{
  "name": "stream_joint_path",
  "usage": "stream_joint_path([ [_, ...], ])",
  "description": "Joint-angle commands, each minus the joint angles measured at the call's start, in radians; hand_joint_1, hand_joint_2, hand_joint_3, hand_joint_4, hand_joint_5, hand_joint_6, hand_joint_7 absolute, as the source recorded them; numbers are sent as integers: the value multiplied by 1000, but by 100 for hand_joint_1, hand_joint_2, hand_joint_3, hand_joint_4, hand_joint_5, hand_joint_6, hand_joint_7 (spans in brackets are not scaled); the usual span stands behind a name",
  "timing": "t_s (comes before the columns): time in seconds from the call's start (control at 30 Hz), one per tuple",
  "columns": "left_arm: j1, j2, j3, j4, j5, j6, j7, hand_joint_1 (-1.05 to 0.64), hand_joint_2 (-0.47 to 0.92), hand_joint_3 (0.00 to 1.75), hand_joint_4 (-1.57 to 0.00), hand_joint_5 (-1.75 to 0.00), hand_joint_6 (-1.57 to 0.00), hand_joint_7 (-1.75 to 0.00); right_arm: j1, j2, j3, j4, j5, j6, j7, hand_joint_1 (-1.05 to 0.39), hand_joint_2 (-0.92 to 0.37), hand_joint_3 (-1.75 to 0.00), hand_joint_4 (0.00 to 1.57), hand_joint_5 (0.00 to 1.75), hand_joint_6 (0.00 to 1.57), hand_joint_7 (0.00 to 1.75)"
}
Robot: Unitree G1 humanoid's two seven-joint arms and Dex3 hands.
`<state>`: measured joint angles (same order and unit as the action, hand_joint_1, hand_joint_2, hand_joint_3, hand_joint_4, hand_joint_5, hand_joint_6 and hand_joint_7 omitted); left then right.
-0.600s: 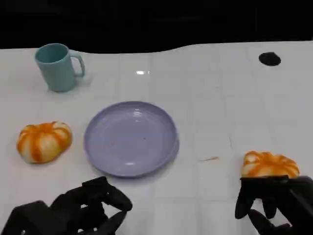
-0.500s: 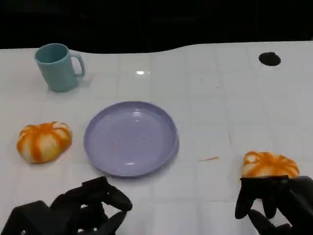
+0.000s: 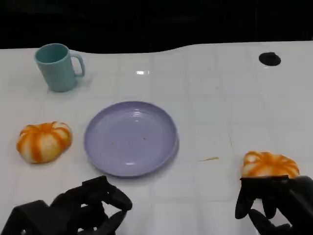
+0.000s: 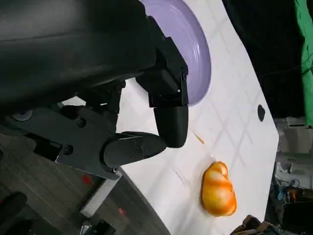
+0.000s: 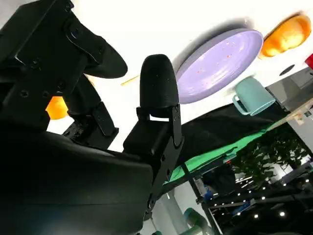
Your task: Grasp the bread from the table and place it into the plate.
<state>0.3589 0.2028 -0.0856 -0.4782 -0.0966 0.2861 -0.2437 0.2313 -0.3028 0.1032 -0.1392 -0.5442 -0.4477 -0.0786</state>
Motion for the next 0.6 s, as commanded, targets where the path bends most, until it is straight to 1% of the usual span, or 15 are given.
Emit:
stream_joint_path([
  [0.03,-5,12,9,6,2,-1,-5,-28,82,61,-67,-175,-62,-129,0,-5,-10,-9,10,13,0,0,-12,-146,98,172,94,125],
  [0.27,-11,11,10,12,0,2,-5,-27,82,62,-67,-175,-62,-129,-7,-8,-14,-7,14,13,-1,-1,-13,-146,97,168,93,120],
  [0.33,-12,12,9,15,0,-4,-8,-27,82,62,-67,-175,-62,-129,-5,-10,-17,-22,7,23,2,-1,-14,-141,97,165,95,113],
  [0.37,-12,12,10,17,-1,-6,-9,-27,83,62,-67,-175,-62,-129,-5,-12,-19,-33,1,30,4,-1,-15,-136,96,162,96,105],
  [0.4,-12,10,10,17,-4,-5,-8,-27,82,62,-68,-175,-62,-130,-4,-14,-21,-44,-7,37,5,-2,-17,-129,94,154,97,94],
  [0.43,-12,9,10,16,-6,-1,-7,-26,82,62,-68,-175,-62,-130,-4,-15,-23,-53,-13,43,4,-3,-17,-125,93,148,98,88],
  [0.5,-11,8,9,14,-7,3,-6,-26,82,62,-68,-175,-62,-130,-1,-18,-27,-73,-30,57,5,-7,-18,-119,92,137,100,77],
  [0.6,-10,10,3,11,1,1,-2,-27,82,62,-68,-175,-62,-130,5,-33,-36,-124,-84,94,18,-15,-23,-104,88,121,97,60],
])
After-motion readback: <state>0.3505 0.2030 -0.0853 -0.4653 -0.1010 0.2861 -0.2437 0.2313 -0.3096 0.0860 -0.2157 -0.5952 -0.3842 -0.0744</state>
